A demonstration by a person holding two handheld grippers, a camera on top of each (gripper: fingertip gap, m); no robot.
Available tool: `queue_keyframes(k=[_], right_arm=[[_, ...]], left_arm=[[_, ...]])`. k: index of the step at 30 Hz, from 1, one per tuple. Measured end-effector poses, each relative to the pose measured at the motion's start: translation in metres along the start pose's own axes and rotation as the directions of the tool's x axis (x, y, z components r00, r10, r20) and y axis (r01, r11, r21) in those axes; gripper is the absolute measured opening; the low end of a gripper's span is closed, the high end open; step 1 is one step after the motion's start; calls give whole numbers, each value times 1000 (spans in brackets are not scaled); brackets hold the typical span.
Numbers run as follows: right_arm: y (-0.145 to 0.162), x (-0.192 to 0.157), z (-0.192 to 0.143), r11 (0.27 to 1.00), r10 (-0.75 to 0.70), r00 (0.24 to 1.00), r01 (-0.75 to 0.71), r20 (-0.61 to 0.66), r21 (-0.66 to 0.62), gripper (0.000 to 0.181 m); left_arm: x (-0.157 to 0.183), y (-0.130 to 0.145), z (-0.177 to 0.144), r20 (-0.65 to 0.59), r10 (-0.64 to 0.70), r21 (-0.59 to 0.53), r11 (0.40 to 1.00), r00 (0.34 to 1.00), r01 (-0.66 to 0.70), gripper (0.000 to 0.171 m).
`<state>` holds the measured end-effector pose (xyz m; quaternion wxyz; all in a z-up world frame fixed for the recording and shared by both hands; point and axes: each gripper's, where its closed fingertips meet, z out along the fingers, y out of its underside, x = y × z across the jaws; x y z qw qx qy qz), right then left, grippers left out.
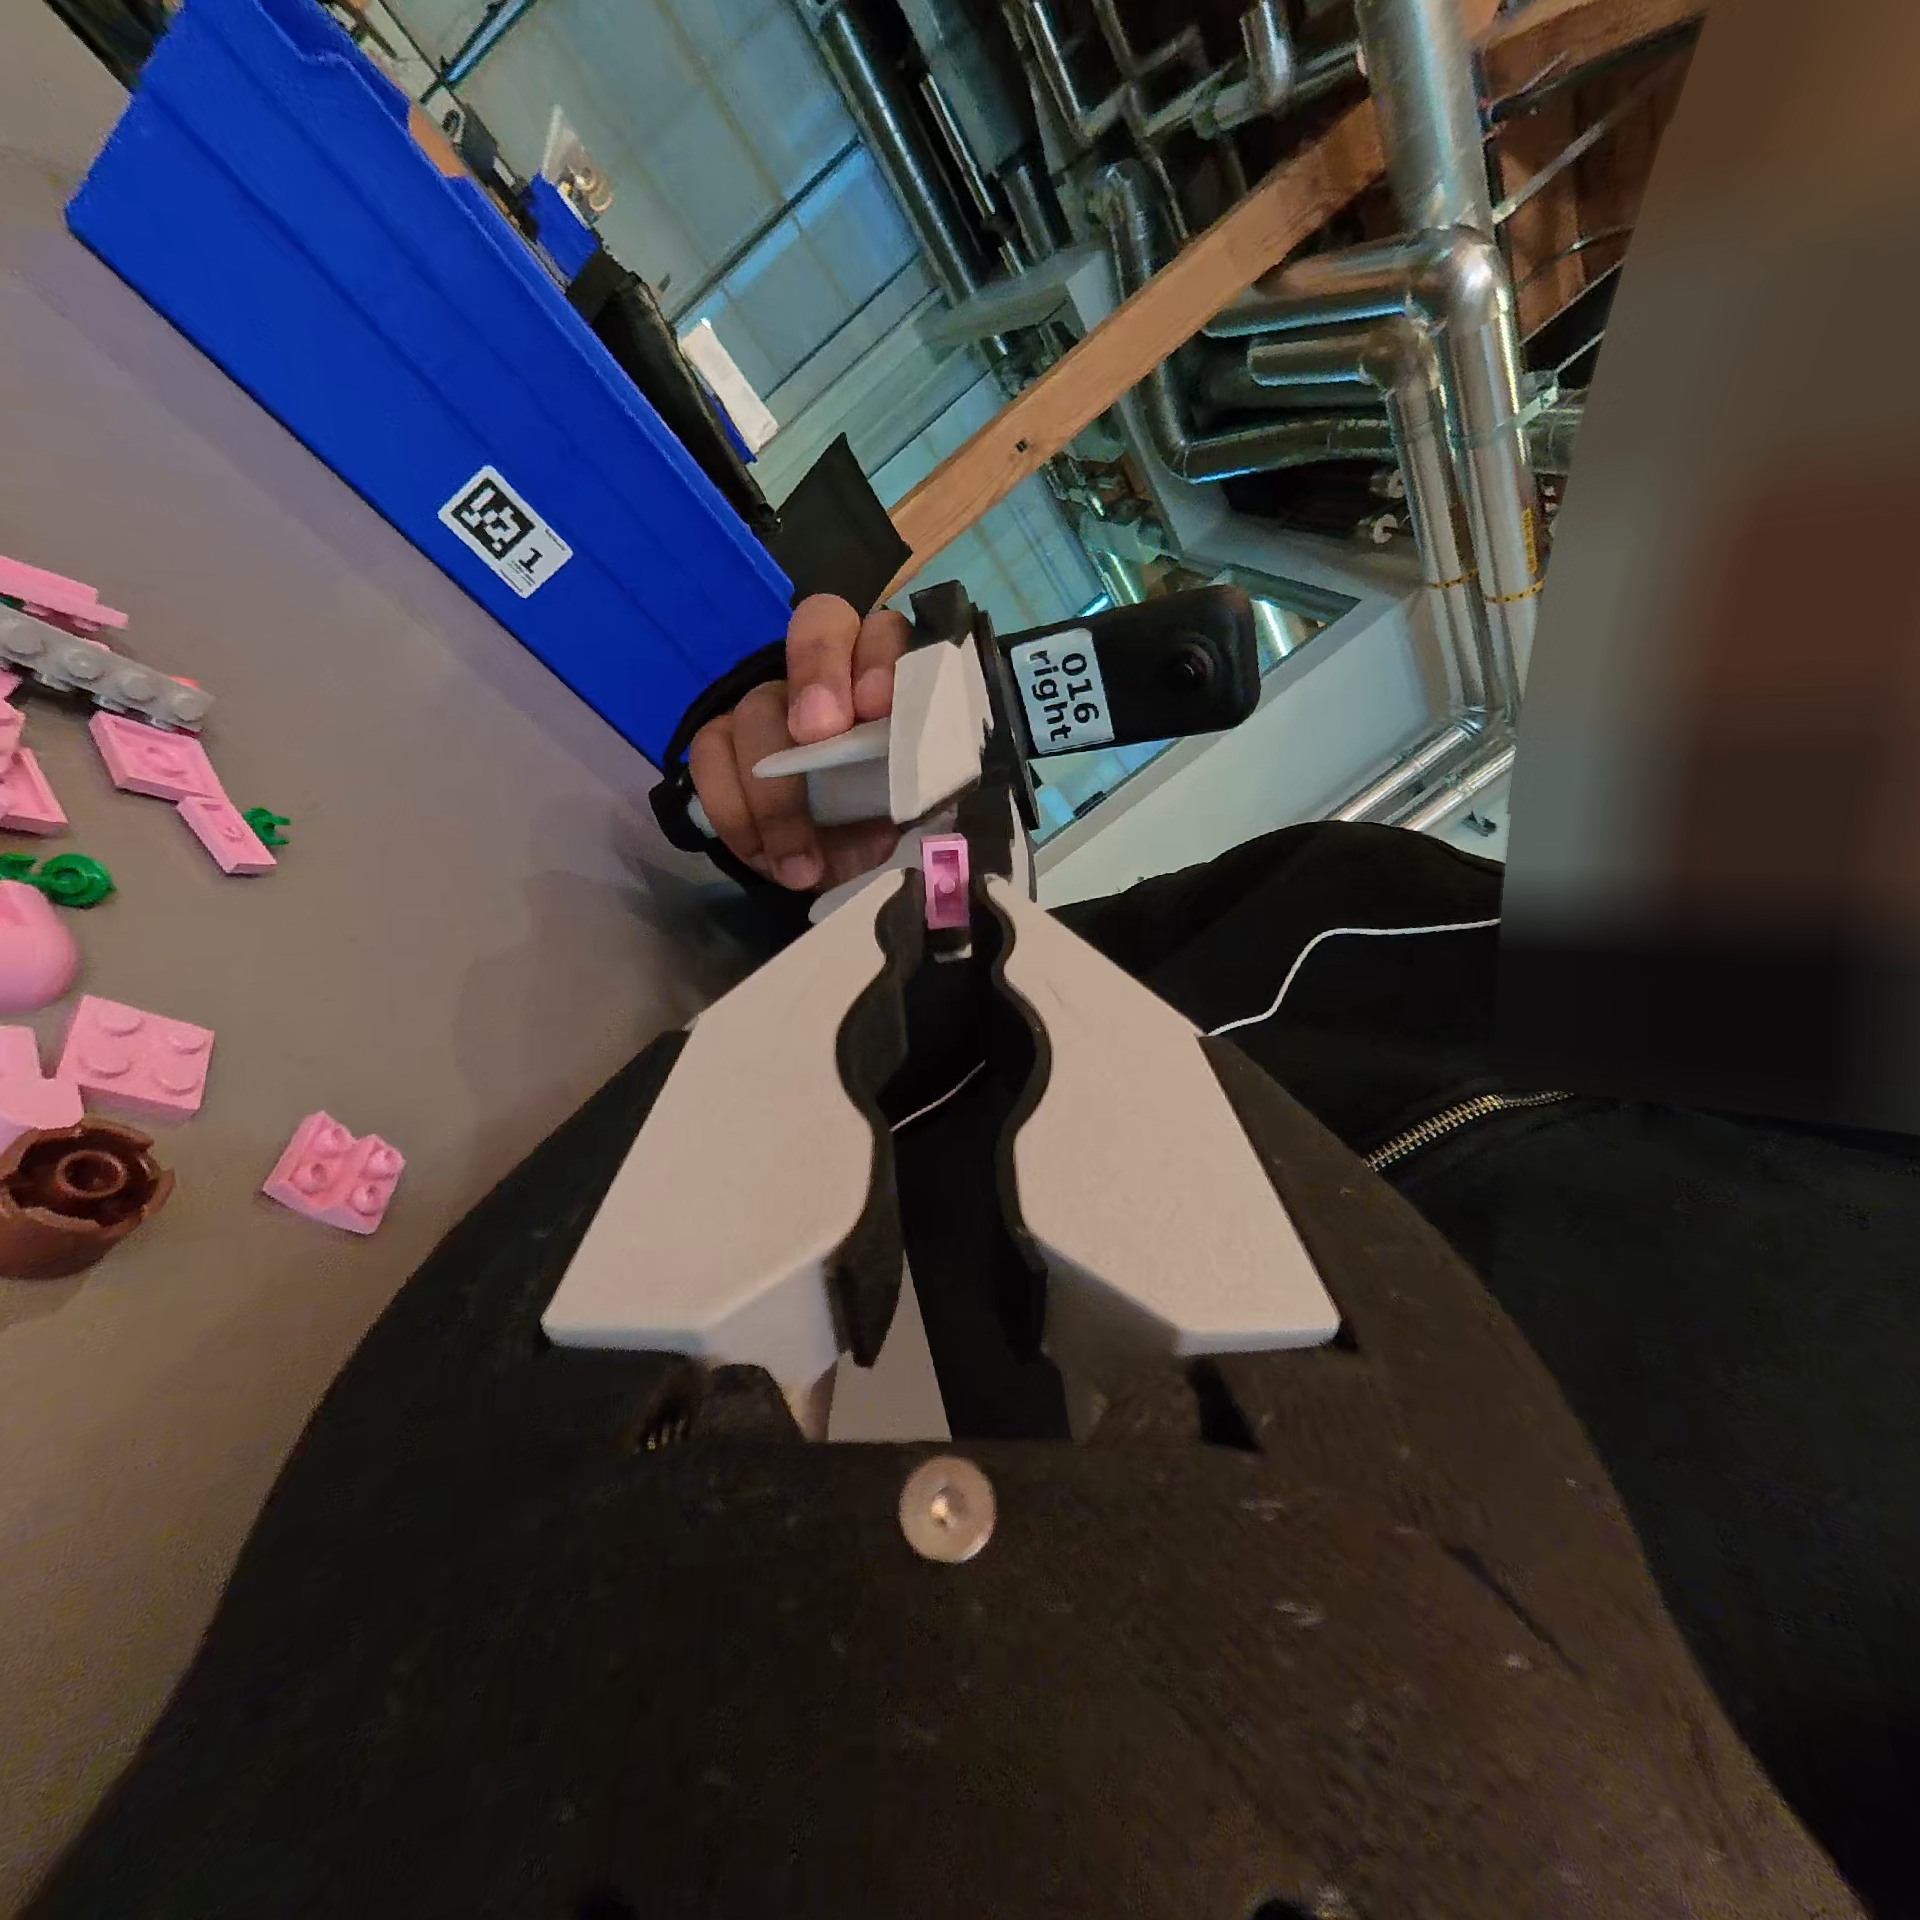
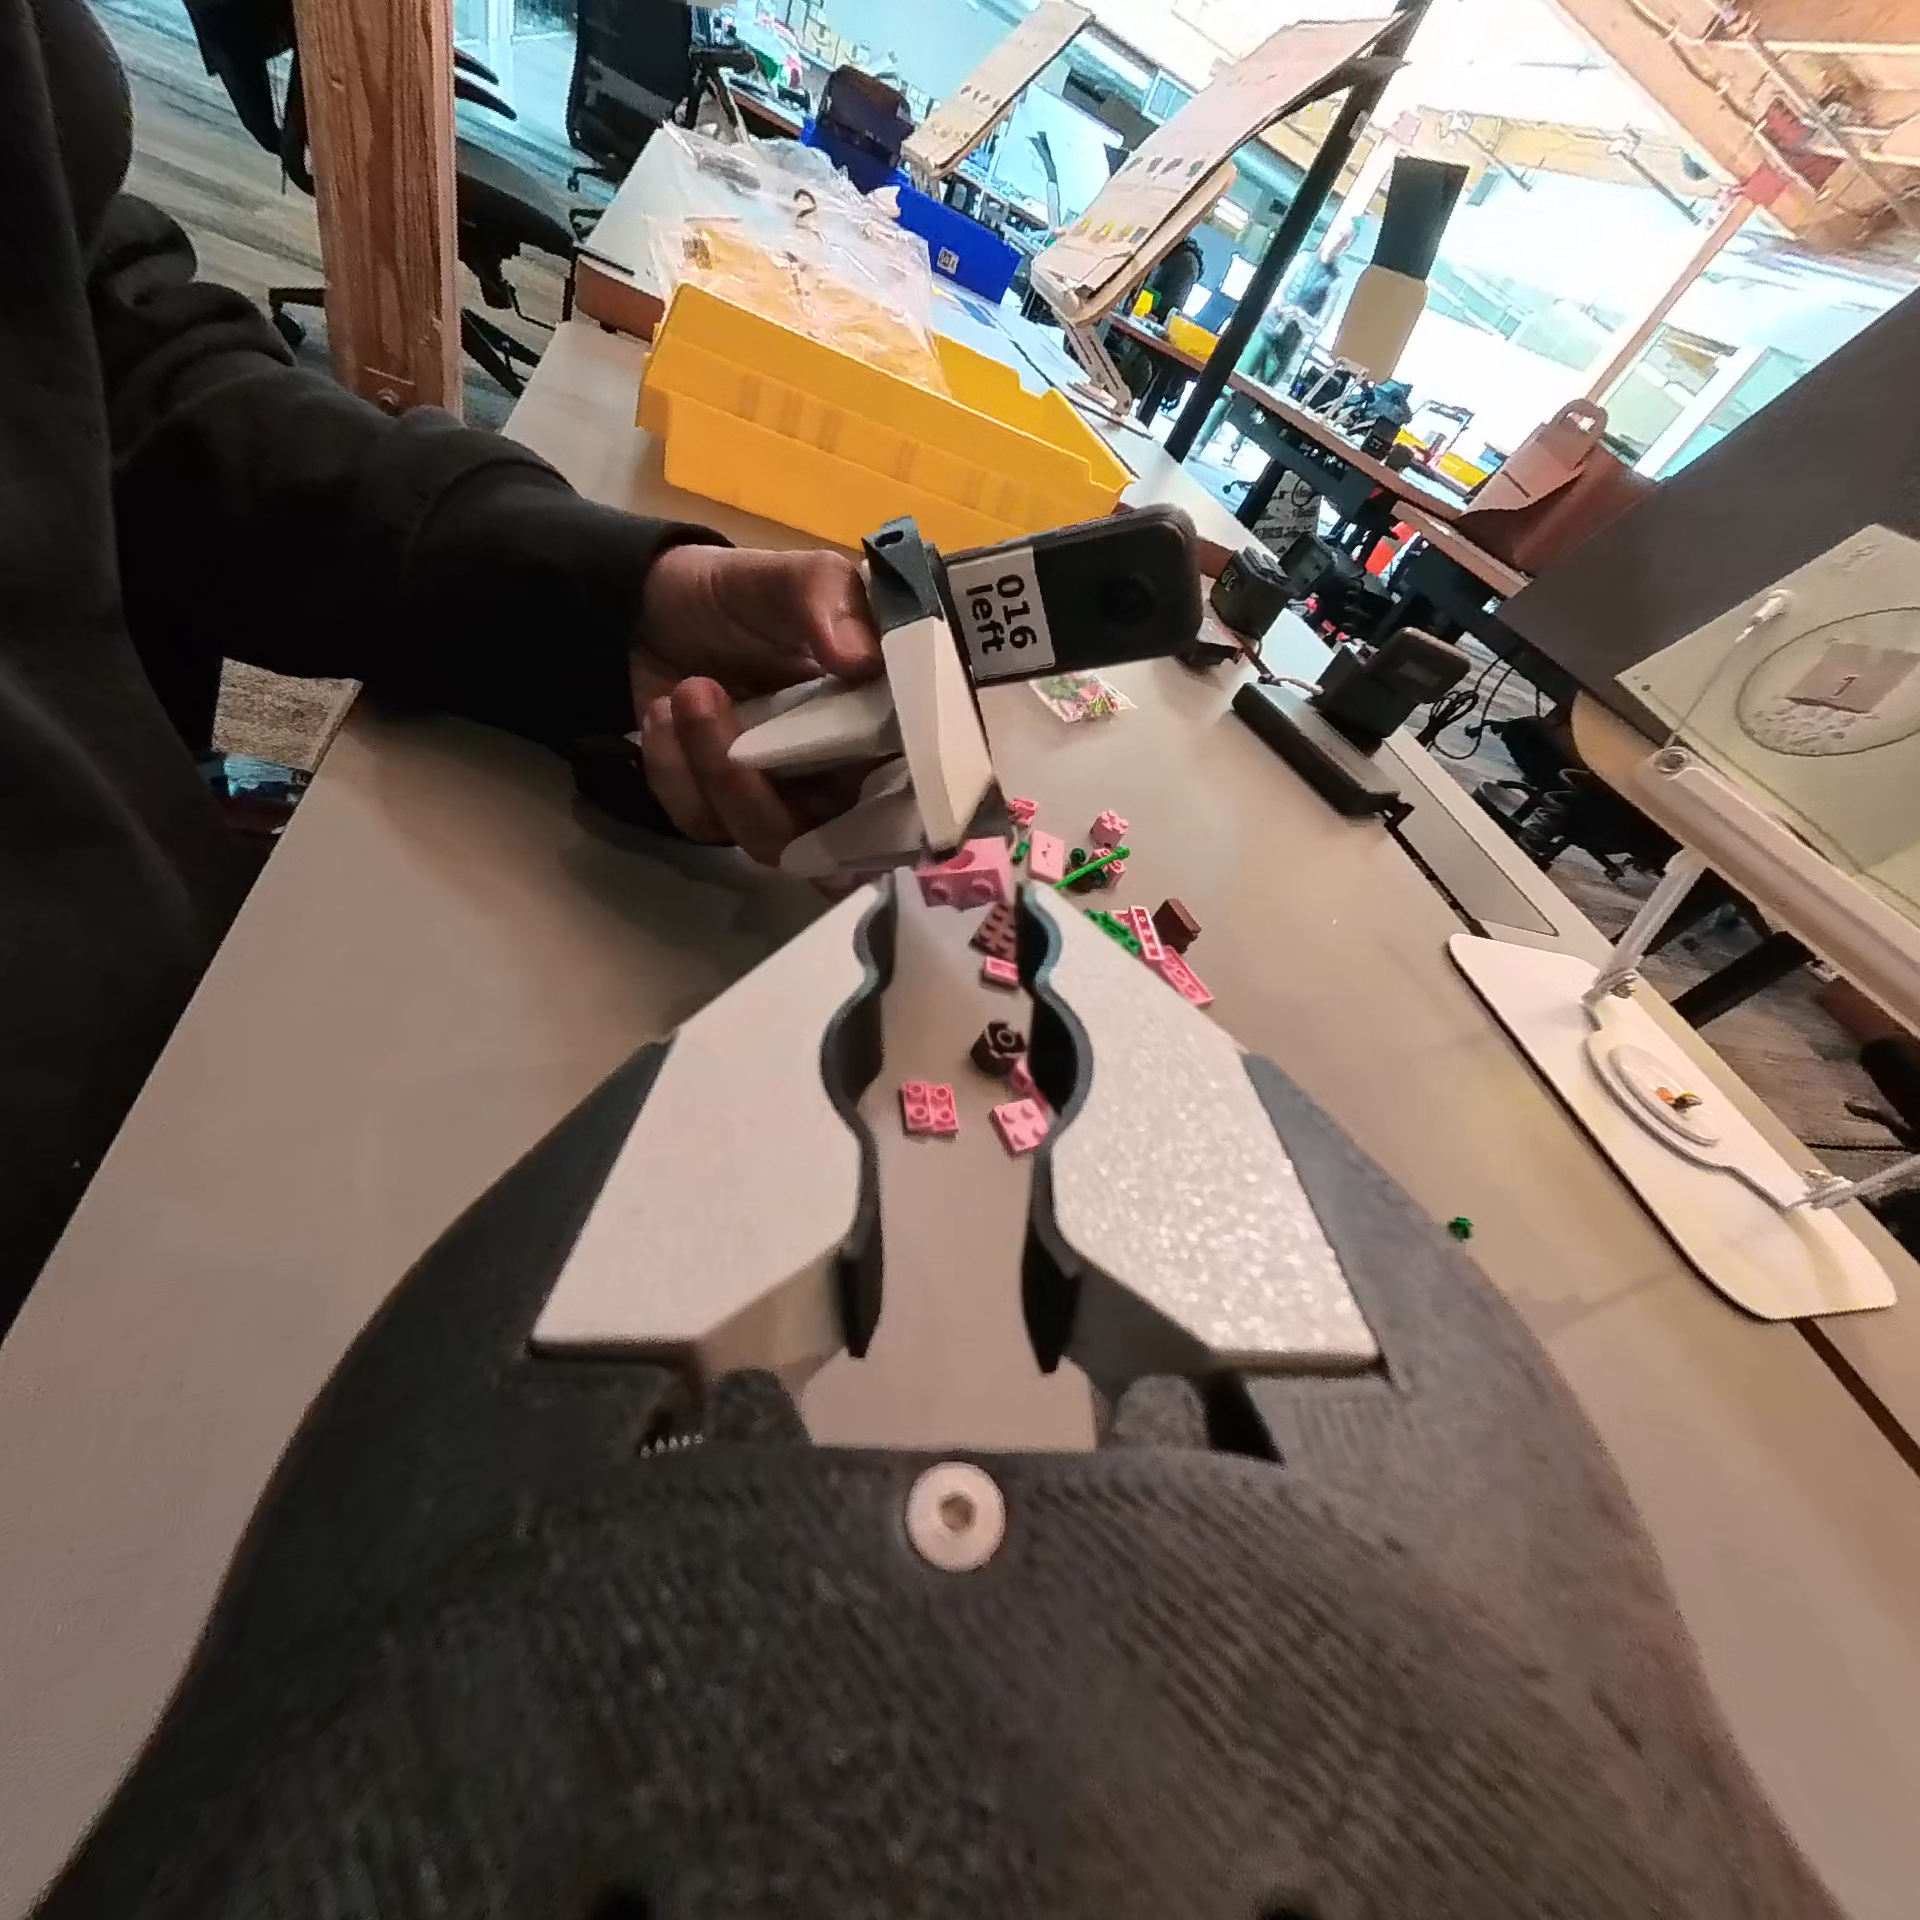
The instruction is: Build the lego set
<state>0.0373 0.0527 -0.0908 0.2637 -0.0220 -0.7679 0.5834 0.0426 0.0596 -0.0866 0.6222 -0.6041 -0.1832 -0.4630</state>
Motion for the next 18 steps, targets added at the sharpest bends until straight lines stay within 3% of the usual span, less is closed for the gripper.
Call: queue_keyframes(k=[13, 18], right_arm=[[-6, -1, -4, 998, -56, 998, 57, -25, 12, 14], [18, 9, -1, 996, 77, 997, -77, -4, -48, 14]], left_arm=[[4, 4, 3, -36, -20, -17, 1000, 999, 20, 9], [-16, -2, -10, 187, 94, -30, 996, 978, -89, 22]])
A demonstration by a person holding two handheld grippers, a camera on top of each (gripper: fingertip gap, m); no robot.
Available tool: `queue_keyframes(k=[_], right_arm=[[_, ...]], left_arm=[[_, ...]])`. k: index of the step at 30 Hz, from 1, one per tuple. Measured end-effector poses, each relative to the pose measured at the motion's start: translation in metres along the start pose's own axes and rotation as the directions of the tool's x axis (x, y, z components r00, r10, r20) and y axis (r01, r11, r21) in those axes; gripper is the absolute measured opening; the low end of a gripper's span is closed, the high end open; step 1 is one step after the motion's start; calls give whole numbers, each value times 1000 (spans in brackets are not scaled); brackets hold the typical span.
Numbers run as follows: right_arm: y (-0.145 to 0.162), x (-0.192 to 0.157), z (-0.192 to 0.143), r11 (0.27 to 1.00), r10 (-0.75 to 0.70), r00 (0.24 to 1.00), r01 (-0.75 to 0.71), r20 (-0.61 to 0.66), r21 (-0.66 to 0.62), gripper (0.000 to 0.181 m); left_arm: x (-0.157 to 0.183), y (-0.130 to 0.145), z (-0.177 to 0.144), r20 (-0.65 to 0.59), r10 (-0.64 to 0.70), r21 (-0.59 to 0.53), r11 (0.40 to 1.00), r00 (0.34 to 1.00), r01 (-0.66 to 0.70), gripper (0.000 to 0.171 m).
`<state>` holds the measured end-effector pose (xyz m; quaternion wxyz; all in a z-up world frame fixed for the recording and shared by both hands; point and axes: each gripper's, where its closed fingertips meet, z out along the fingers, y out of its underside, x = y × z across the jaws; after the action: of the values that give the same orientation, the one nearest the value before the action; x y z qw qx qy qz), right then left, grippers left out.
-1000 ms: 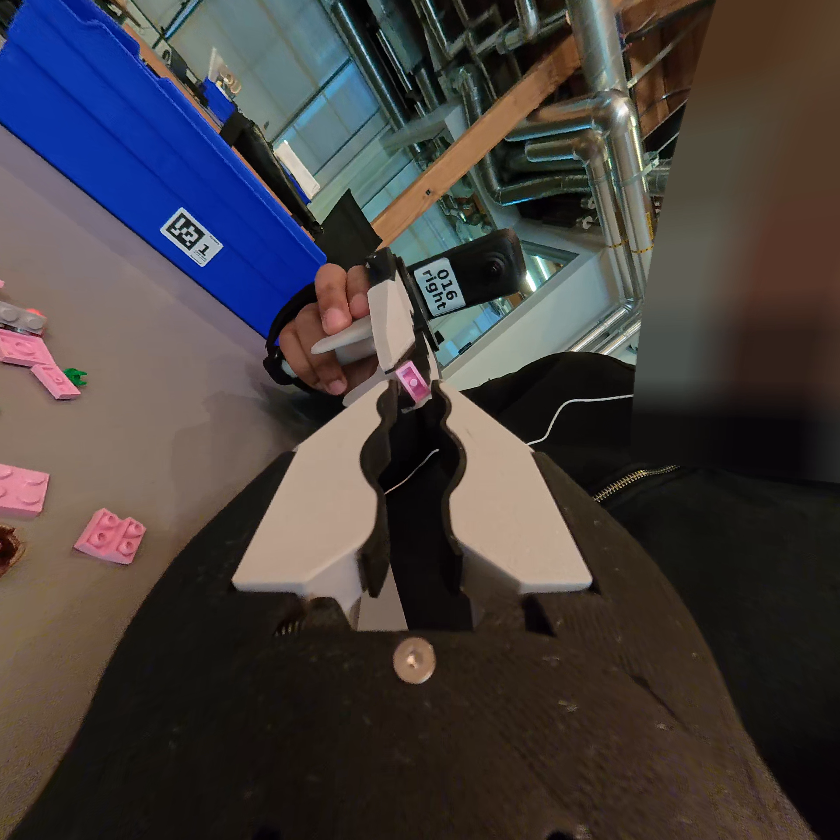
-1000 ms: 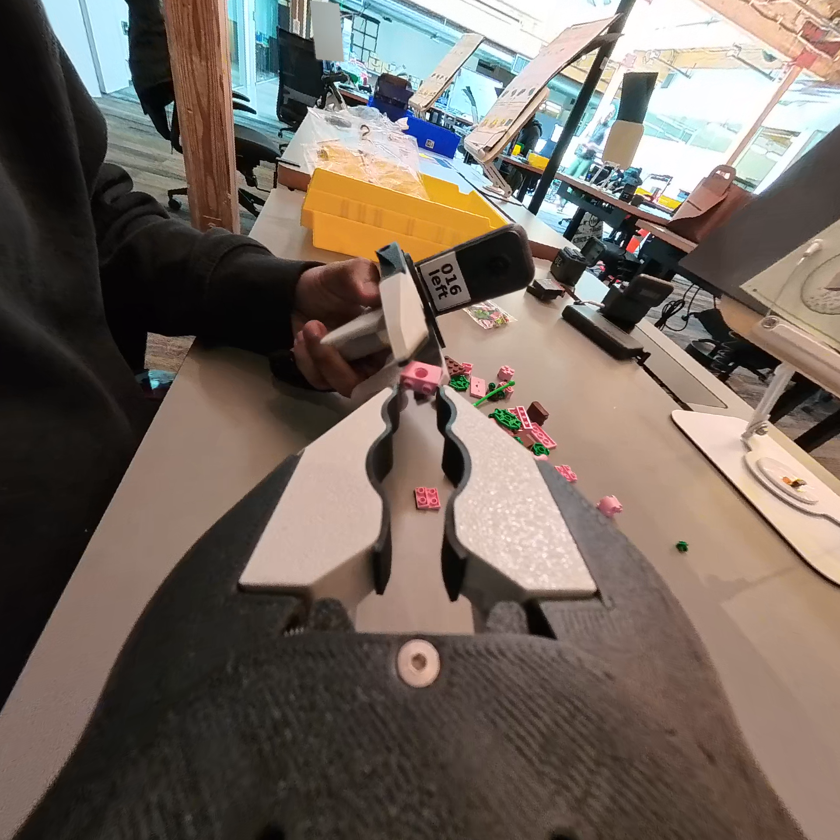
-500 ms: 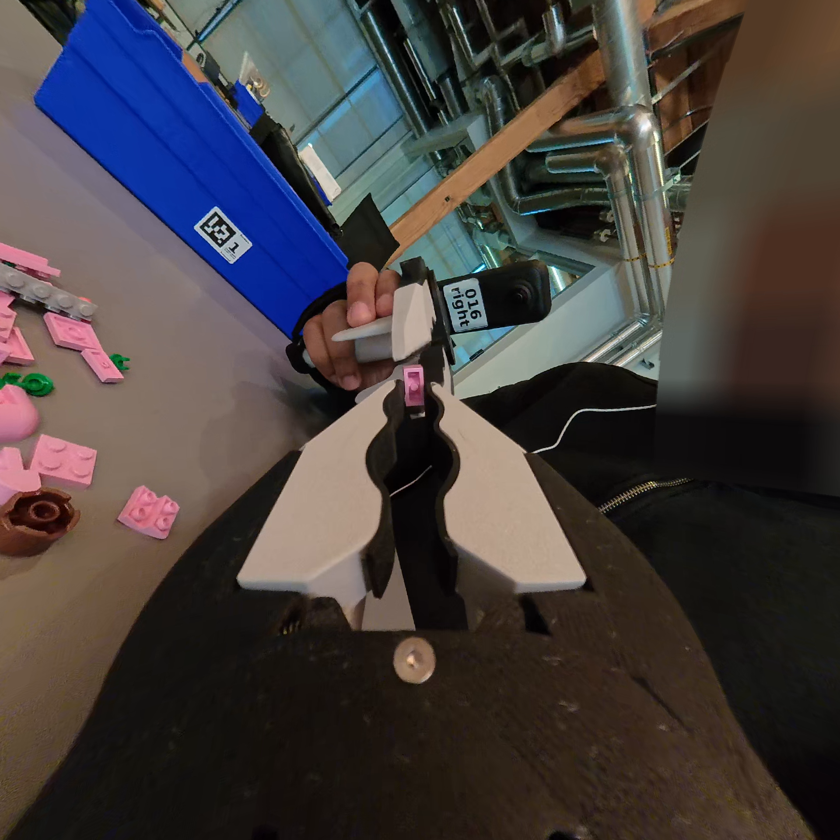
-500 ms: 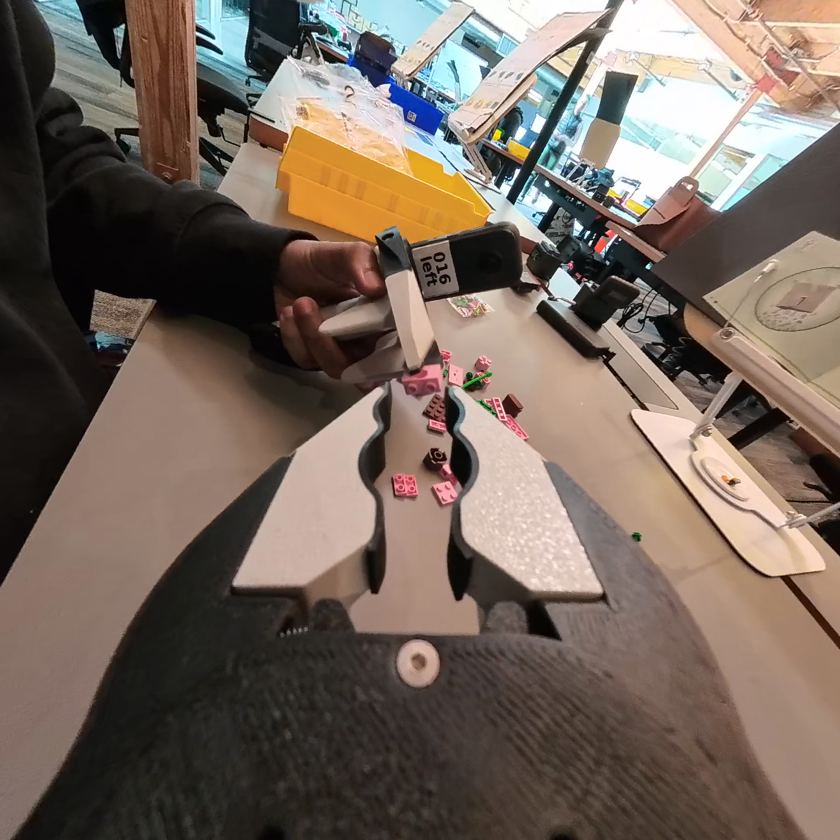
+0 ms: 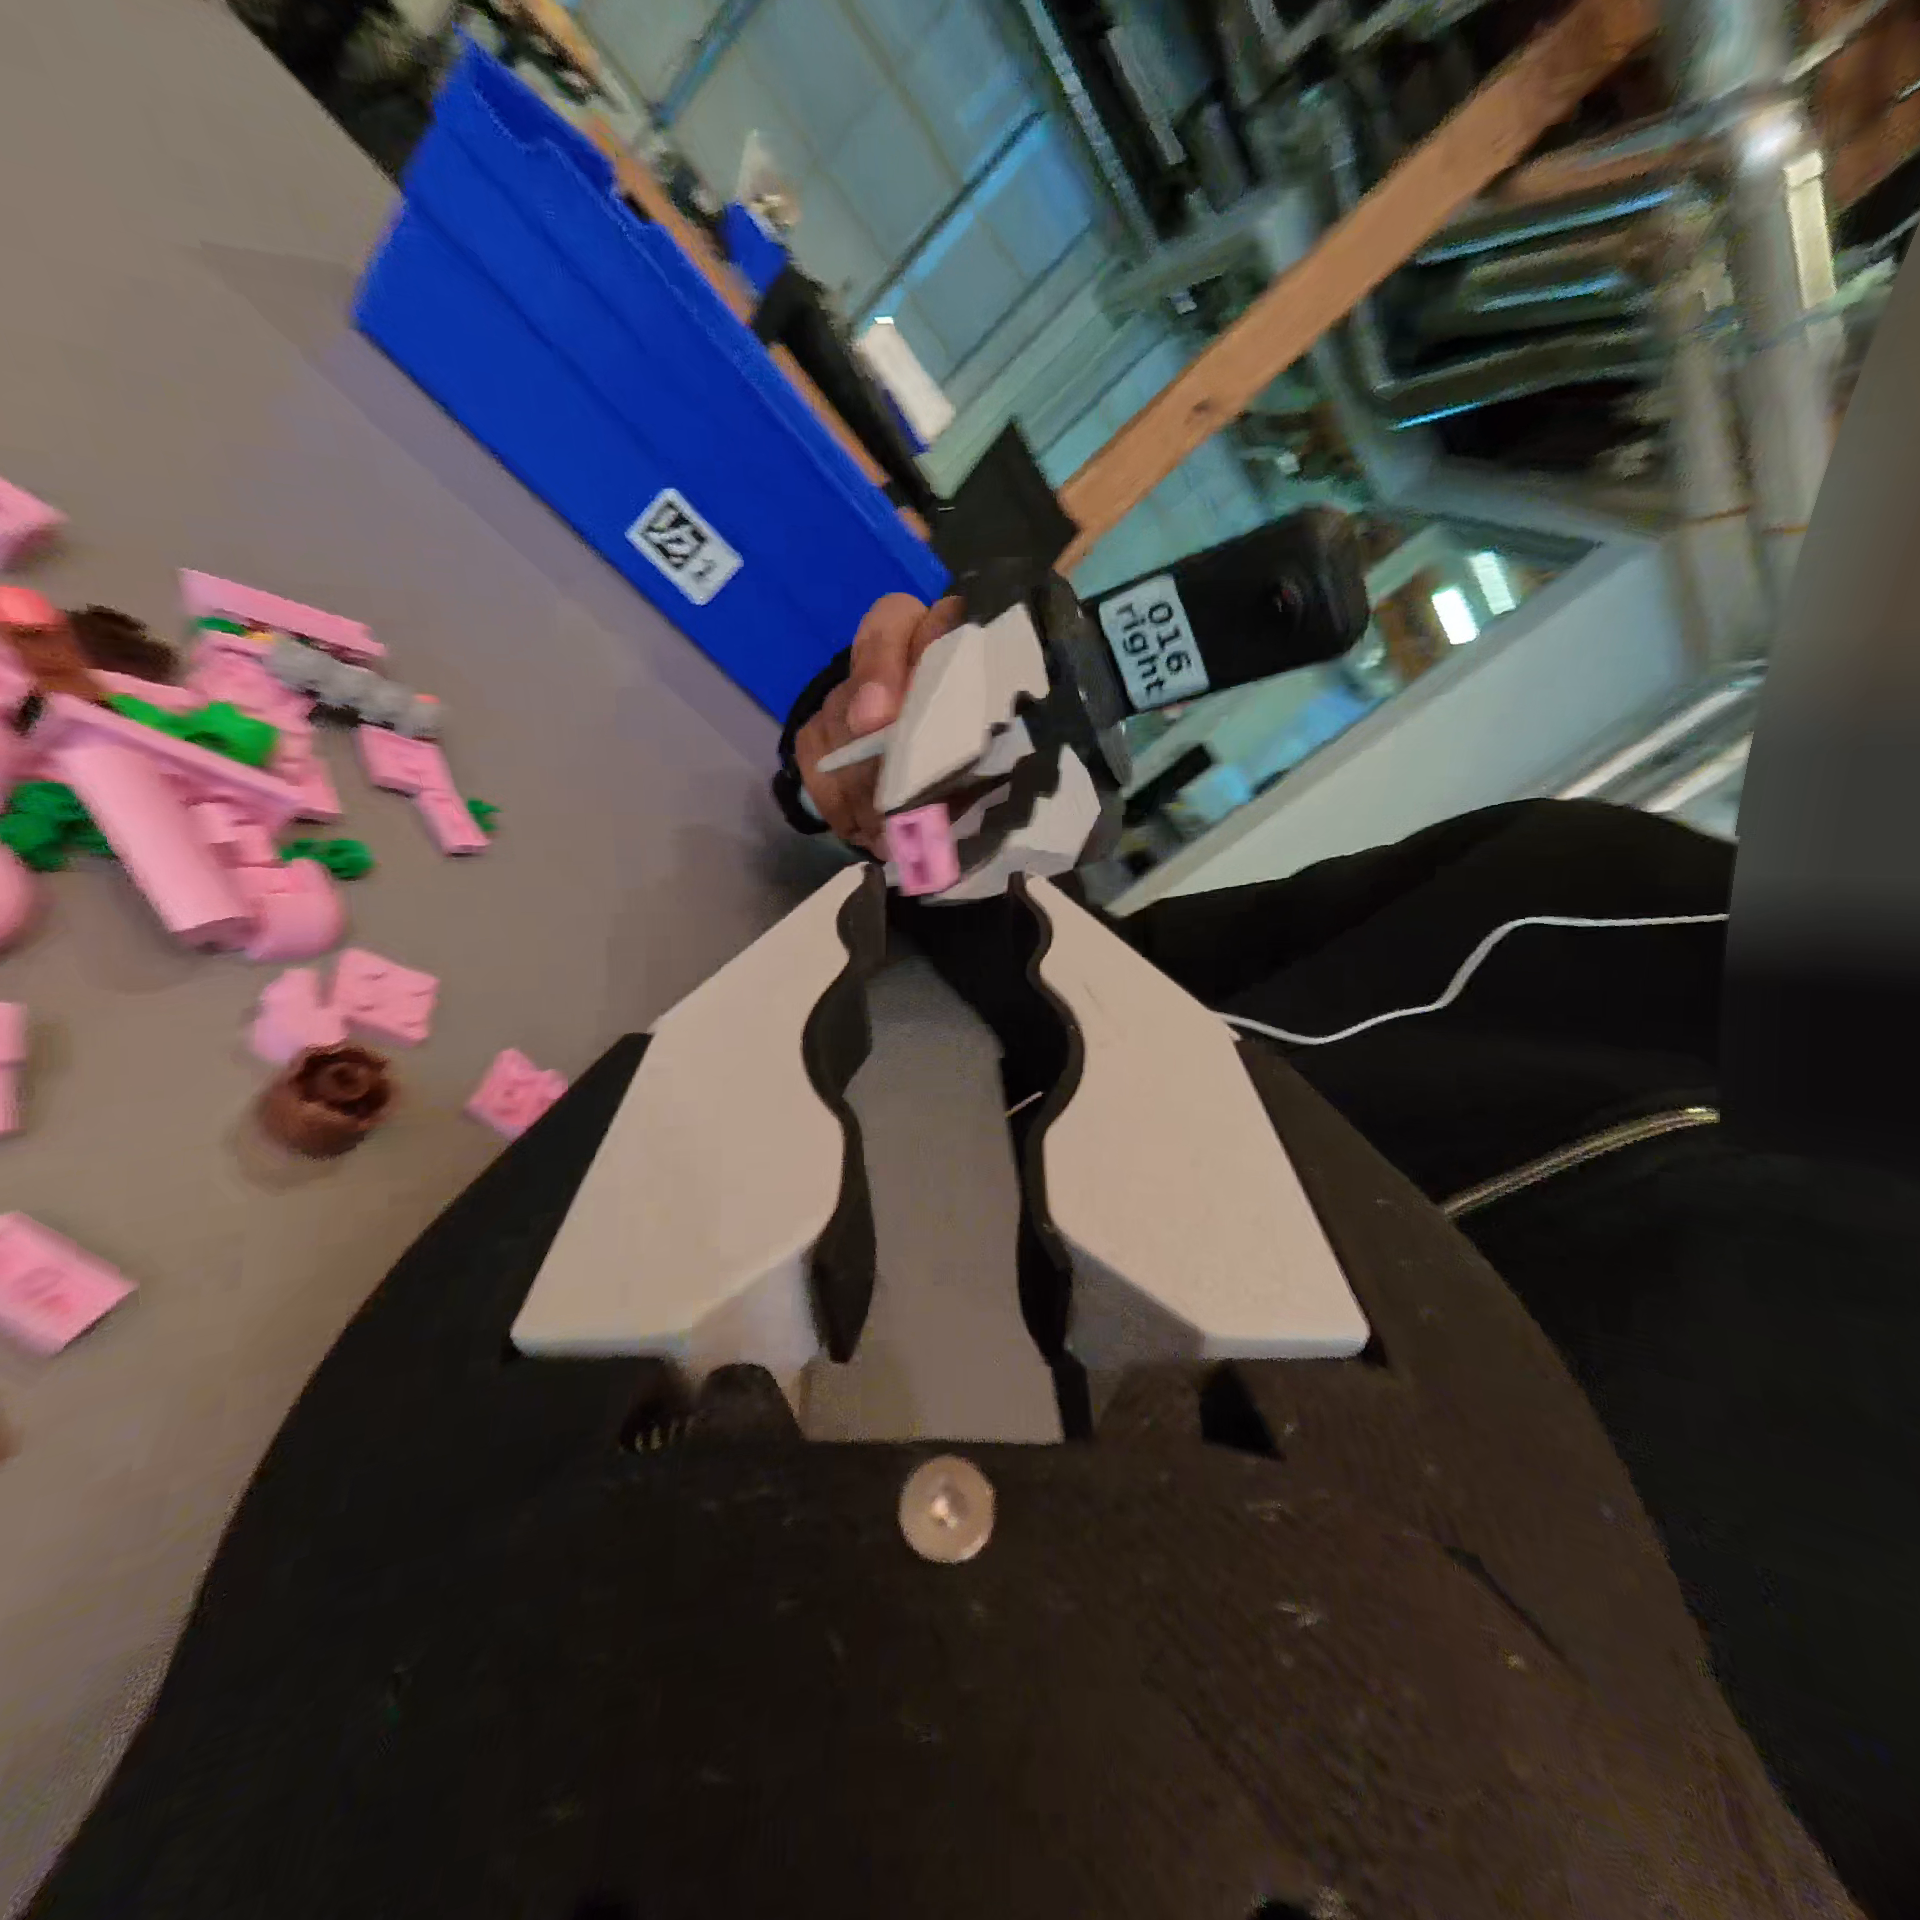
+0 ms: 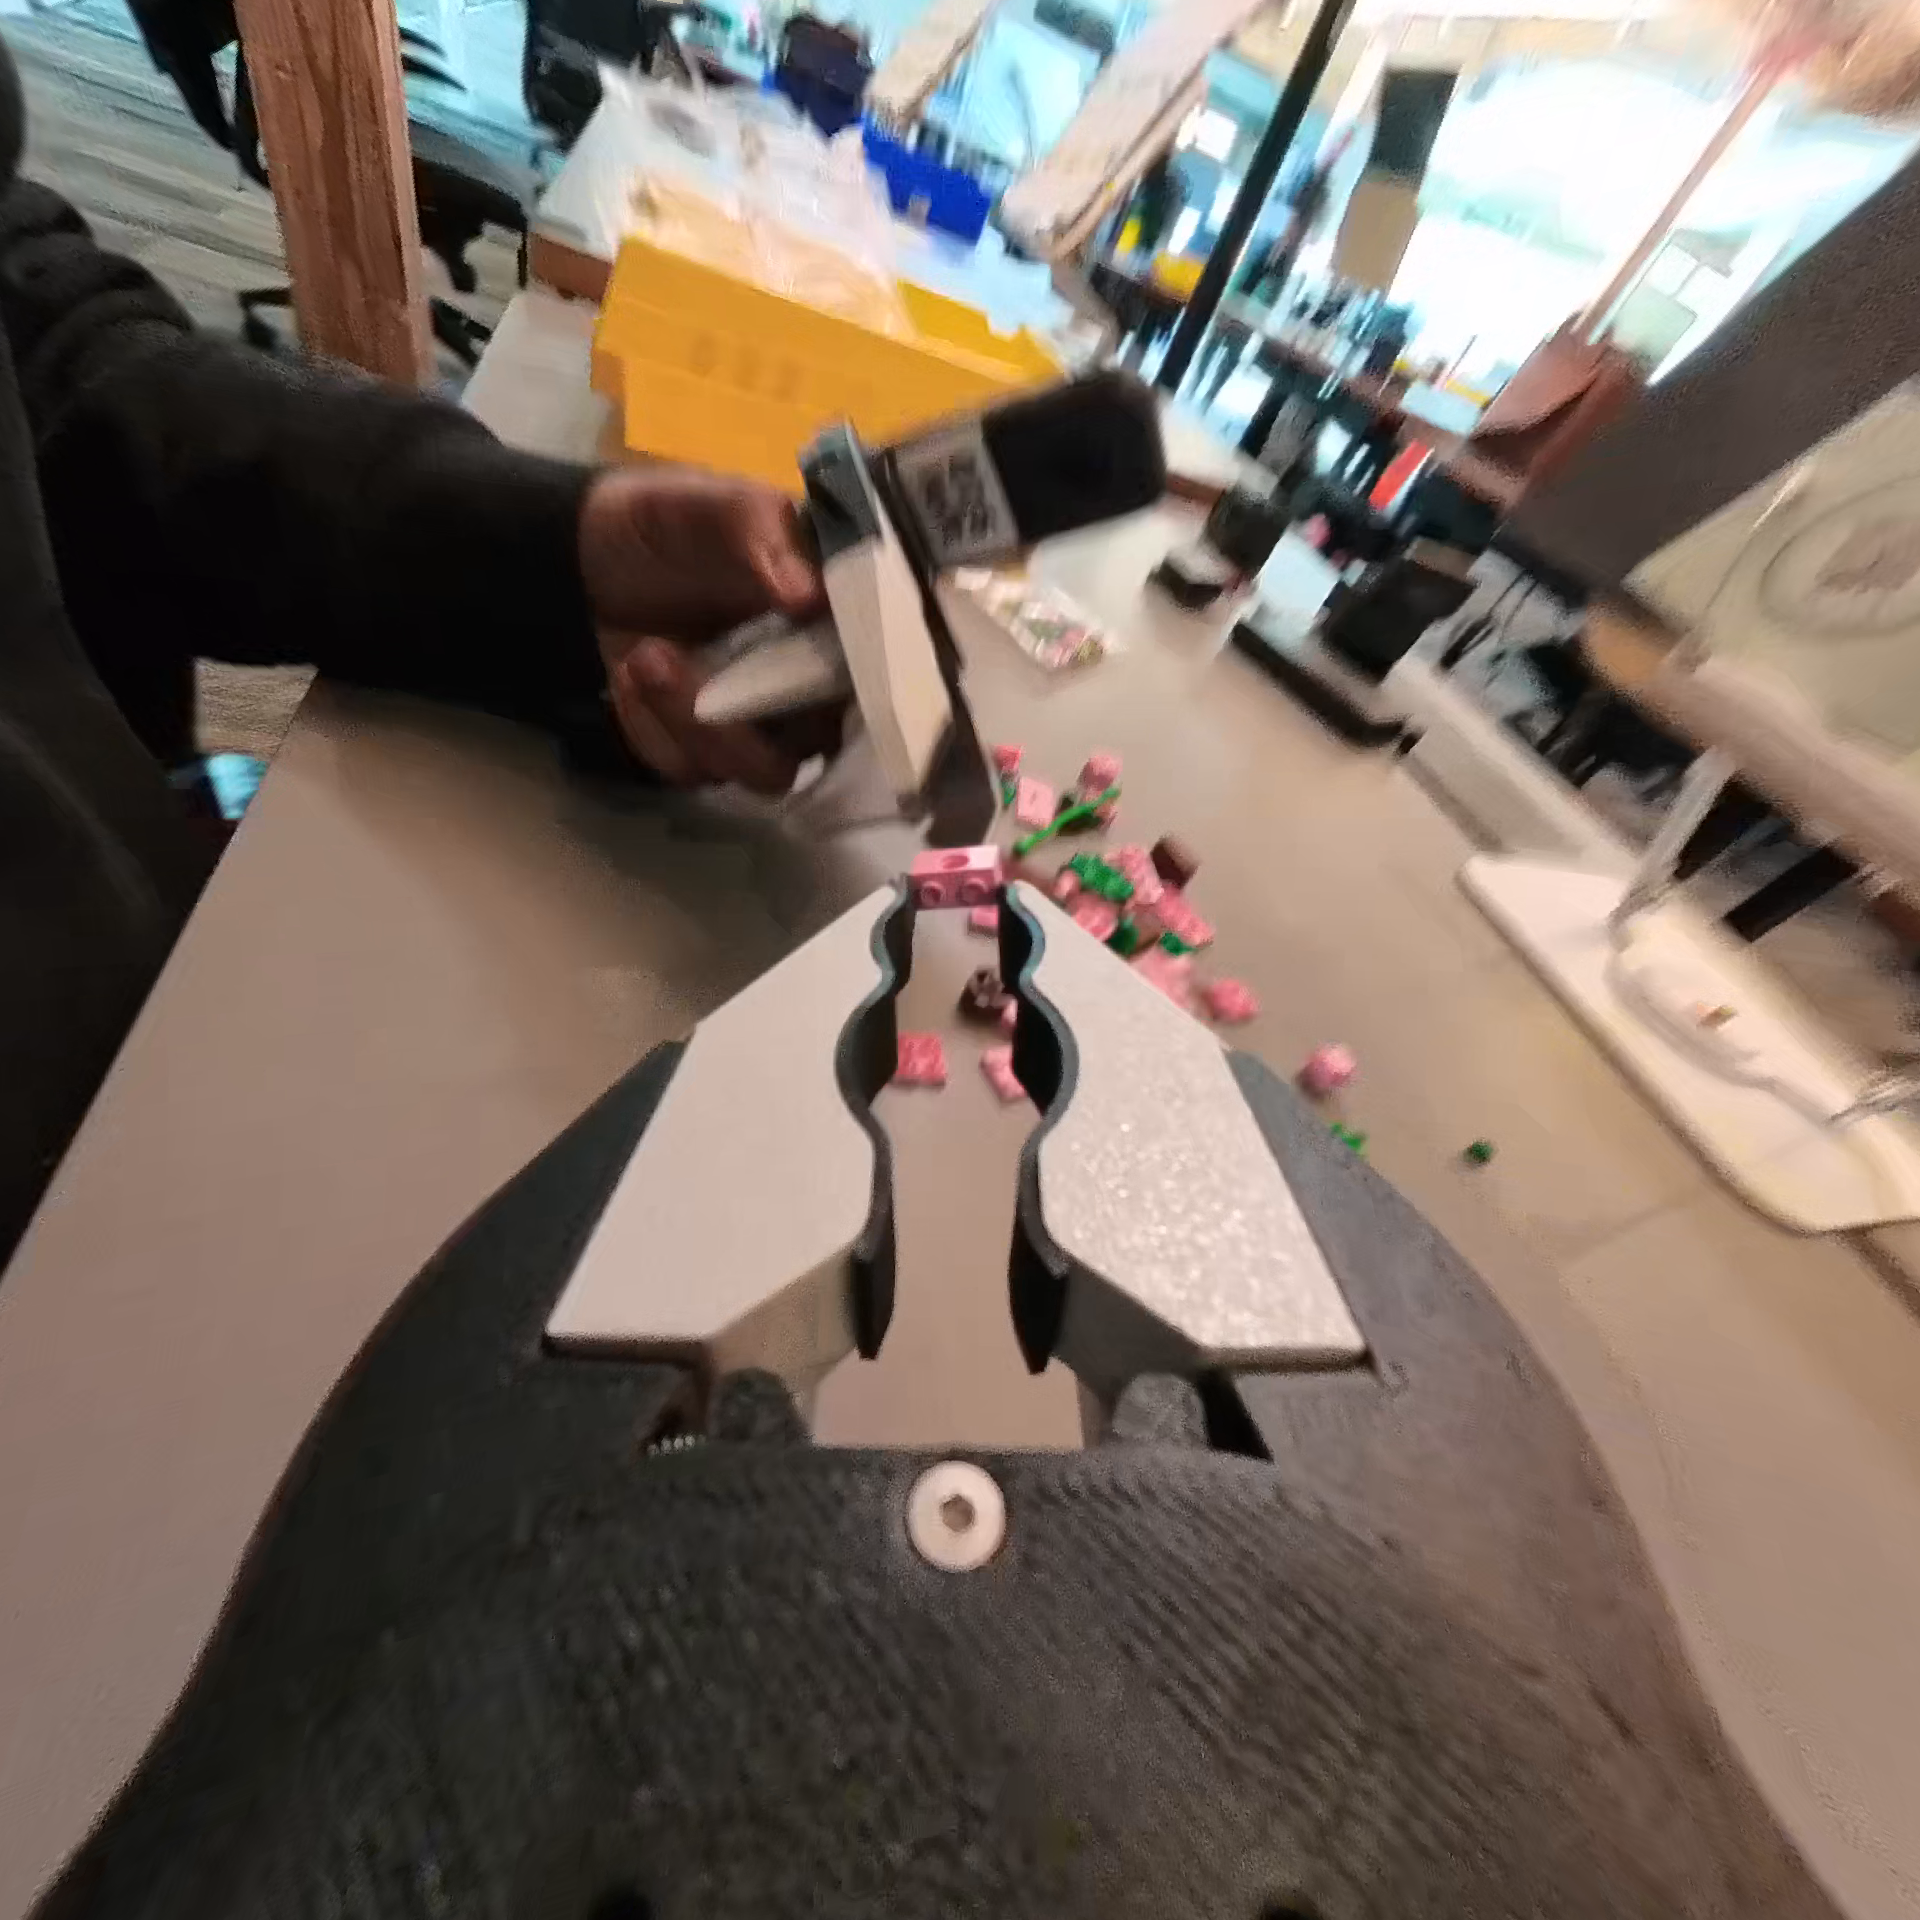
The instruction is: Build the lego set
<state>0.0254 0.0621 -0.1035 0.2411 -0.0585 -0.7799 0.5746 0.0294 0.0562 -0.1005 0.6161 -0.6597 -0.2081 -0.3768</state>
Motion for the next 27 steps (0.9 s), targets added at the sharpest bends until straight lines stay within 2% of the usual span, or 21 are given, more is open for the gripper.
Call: queue_keyframes(k=[2, 4, 5, 7, 9, 10, 13, 16, 18, 19, 21, 23, 24, 25, 26, 27], right_arm=[[24, -1, 6, 989, 119, 991, -113, 56, -97, 15], [36, -8, 8, 965, 207, 972, -183, 112, -189, 15], [37, -12, 9, 955, 220, 966, -185, 135, -232, 15], [36, -24, 11, 931, 217, 957, -145, 190, -336, 15], [36, -37, 13, 878, 204, 947, -64, 248, -475, 15], [36, -43, 14, 842, 194, 941, -15, 278, -539, 15], [39, -57, 17, 707, 190, 913, 127, 361, -695, 15], [52, -62, 18, 561, 191, 886, 254, 422, -788, 15], [54, -67, 19, 544, 237, 865, 260, 443, -798, 15], [50, -73, 21, 578, 288, 846, 220, 449, -786, 15], [30, -85, 28, 689, 424, 785, 45, 452, -724, 15], [-6, -86, 38, 757, 593, 671, -277, 445, -591, 15], [-25, -79, 42, 738, 669, 591, -457, 451, -496, 15], [-43, -69, 42, 687, 721, 505, -609, 475, -396, 13], [-56, -59, 40, 627, 745, 436, -716, 504, -308, 14], [-63, -53, 37, 581, 751, 399, -778, 526, -239, 14]], left_arm=[[1, 1, -11, 98, 88, -9, 996, 991, -87, 24], [-6, 4, -28, 258, 222, -41, 975, 940, -219, 22], [-11, 8, -38, 347, 298, -80, 954, 889, -288, 21], [-19, 15, -59, 498, 444, -180, 893, 745, -412, 15], [-20, 19, -75, 579, 539, -234, 829, 612, -509, 6], [-16, 21, -79, 597, 556, -232, 810, 578, -539, 1], [-3, 15, -89, 607, 534, -145, 802, 588, -579, 0], [-8, 6, -112, 625, 422, -35, 855, 657, -517, 0], [-9, -1, -128, 619, 348, 51, 877, 704, -478, 0], [-8, -5, -137, 610, 312, 101, 881, 728, -462, 0], [-7, -12, -151, 587, 247, 190, 884, 771, -428, 0], [-7, -15, -159, 564, 197, 246, 887, 802, -390, 0], [-6, -15, -160, 546, 183, 264, 888, 817, -376, 0], [-5, -15, -159, 531, 178, 273, 889, 828, -366, 0], [-5, -15, -158, 526, 178, 272, 891, 831, -363, 0], [-6, -14, -157, 531, 181, 263, 894, 828, -364, 0]])
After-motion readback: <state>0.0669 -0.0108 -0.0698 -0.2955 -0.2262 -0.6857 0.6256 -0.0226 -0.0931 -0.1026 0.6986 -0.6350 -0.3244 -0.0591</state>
